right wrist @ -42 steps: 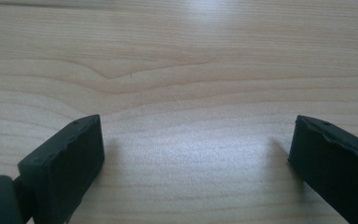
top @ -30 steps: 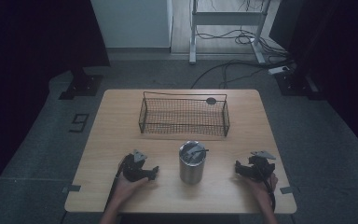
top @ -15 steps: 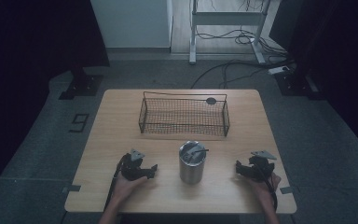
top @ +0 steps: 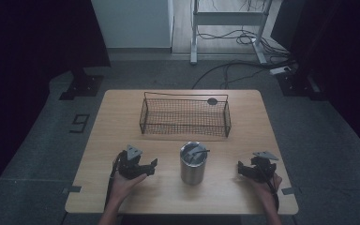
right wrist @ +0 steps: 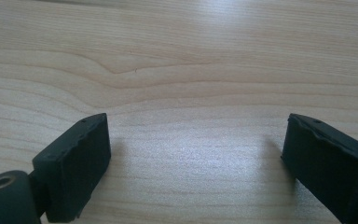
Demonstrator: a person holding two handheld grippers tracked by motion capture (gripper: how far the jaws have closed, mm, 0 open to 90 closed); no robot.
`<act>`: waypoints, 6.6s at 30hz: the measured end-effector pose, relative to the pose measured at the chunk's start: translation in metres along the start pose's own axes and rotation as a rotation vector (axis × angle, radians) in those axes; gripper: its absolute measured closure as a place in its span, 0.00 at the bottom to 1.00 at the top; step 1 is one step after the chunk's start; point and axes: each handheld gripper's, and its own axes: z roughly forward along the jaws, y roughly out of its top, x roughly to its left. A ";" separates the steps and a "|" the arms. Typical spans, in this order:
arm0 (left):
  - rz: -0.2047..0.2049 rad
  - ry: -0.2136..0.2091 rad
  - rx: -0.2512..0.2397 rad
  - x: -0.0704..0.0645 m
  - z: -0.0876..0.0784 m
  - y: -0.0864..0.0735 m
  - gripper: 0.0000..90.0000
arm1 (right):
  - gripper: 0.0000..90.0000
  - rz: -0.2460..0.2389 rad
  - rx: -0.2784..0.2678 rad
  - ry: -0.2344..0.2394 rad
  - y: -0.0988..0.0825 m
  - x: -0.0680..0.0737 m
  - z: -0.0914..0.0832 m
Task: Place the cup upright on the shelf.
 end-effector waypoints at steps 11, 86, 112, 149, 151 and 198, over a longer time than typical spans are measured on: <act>0.020 -0.046 -0.071 -0.015 -0.016 0.023 0.13 | 0.10 0.017 -0.004 -0.018 -0.001 -0.001 -0.001; 0.188 -0.360 -0.043 -0.115 0.016 0.047 0.00 | 0.14 0.039 -0.012 -0.042 -0.002 -0.004 -0.002; 0.236 -0.291 -0.051 -0.127 0.035 0.050 0.04 | 0.14 0.045 -0.011 -0.046 -0.001 -0.004 -0.002; 0.239 -0.300 -0.103 -0.119 0.012 0.057 0.04 | 0.14 0.049 -0.013 -0.051 -0.001 -0.005 -0.002; 0.240 -0.300 -0.106 -0.118 0.011 0.059 0.04 | 0.14 0.048 -0.013 -0.050 -0.001 -0.005 -0.002; 0.215 -0.262 -0.149 -0.100 0.010 0.109 0.04 | 0.14 0.049 -0.014 -0.051 -0.001 -0.005 -0.002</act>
